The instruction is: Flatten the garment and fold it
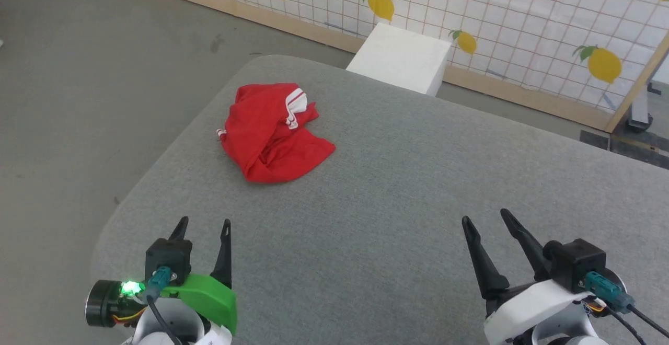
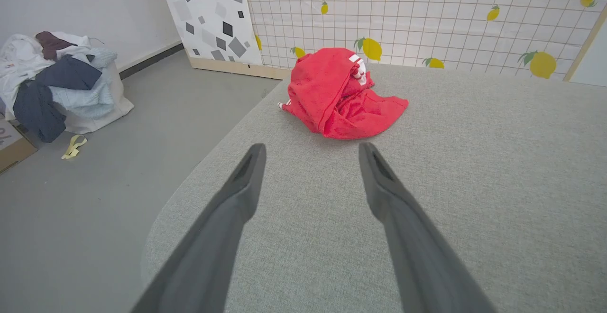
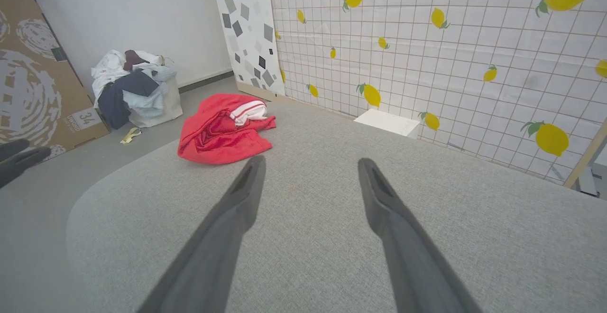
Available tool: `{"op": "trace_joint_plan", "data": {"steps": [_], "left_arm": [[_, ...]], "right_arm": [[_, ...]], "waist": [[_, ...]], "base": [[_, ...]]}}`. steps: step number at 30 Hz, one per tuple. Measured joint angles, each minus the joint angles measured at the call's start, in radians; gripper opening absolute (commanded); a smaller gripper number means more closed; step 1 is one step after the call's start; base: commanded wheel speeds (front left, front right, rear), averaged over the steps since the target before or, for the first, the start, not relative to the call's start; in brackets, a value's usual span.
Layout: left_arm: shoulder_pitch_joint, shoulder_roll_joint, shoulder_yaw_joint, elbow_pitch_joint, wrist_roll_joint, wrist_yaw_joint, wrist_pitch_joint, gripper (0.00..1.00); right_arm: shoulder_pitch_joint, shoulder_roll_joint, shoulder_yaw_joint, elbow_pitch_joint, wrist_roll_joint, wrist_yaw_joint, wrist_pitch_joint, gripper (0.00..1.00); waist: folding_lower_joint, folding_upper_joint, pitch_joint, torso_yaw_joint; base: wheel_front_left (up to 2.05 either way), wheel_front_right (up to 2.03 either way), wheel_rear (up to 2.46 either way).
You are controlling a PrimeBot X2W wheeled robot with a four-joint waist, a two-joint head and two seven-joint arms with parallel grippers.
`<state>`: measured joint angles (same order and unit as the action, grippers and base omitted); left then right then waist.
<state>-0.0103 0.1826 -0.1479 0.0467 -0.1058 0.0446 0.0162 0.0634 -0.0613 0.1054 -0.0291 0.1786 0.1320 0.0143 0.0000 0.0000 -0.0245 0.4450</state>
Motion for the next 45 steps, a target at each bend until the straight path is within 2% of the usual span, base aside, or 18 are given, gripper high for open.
{"op": "trace_joint_plan", "data": {"steps": [9, 17, 21, 26, 30, 34, 41, 45], "left_arm": [[-0.007, 0.009, -0.003, -0.003, 0.0, 0.001, 0.0, 1.0], [-0.007, 0.015, -0.006, -0.017, -0.01, 0.005, 0.012, 1.0], [-0.048, 0.038, -0.019, -0.013, -0.012, -0.024, 0.031, 1.0], [-0.207, 0.072, 0.009, 0.06, -0.059, -0.066, 0.079, 1.0], [-0.361, 0.109, 0.01, 0.161, -0.097, -0.124, 0.14, 1.0], [-0.519, 0.151, 0.03, 0.243, -0.171, -0.153, 0.192, 1.0], [-0.739, 0.273, -0.011, 0.385, -0.245, -0.168, 0.256, 1.0], [-0.814, 0.317, -0.089, 0.456, -0.316, -0.169, 0.308, 1.0]], "right_arm": [[0.0, 0.005, 0.007, 0.002, 0.007, 0.0, -0.001, 1.0], [0.0, 0.003, 0.013, -0.006, 0.006, 0.0, 0.001, 1.0], [-0.003, -0.015, 0.01, -0.031, 0.001, 0.0, 0.011, 1.0], [-0.025, -0.04, -0.006, -0.073, -0.01, 0.0, 0.028, 1.0], [-0.053, -0.078, -0.015, -0.119, -0.027, 0.0, 0.043, 1.0], [-0.065, -0.1, -0.034, -0.151, -0.042, 0.0, 0.047, 1.0], [-0.091, -0.123, -0.048, -0.185, -0.056, 0.0, 0.046, 1.0], [-0.106, -0.136, -0.052, -0.193, -0.058, 0.0, 0.044, 1.0]], "waist": [[0.0, 0.0, -0.002, 0.014], [0.0, 0.0, 0.019, -0.004], [0.0, 0.0, 0.049, -0.018], [0.0, 0.0, 0.109, -0.04], [0.0001, 0.0, 0.178, -0.066], [0.0001, 0.0, 0.251, -0.092], [0.0002, 0.0, 0.378, -0.14], [0.0002, 0.0, 0.439, -0.168]], "base": [[0.0, 0.0, 0.0], [0.0, 0.0, 0.0], [0.0, 0.0, 0.0], [0.0, 0.0, 0.0], [0.0, 0.0, 0.0], [0.0, 0.0, 0.0], [0.0, 0.0, 0.0], [0.0, 0.0, 0.0]]}}
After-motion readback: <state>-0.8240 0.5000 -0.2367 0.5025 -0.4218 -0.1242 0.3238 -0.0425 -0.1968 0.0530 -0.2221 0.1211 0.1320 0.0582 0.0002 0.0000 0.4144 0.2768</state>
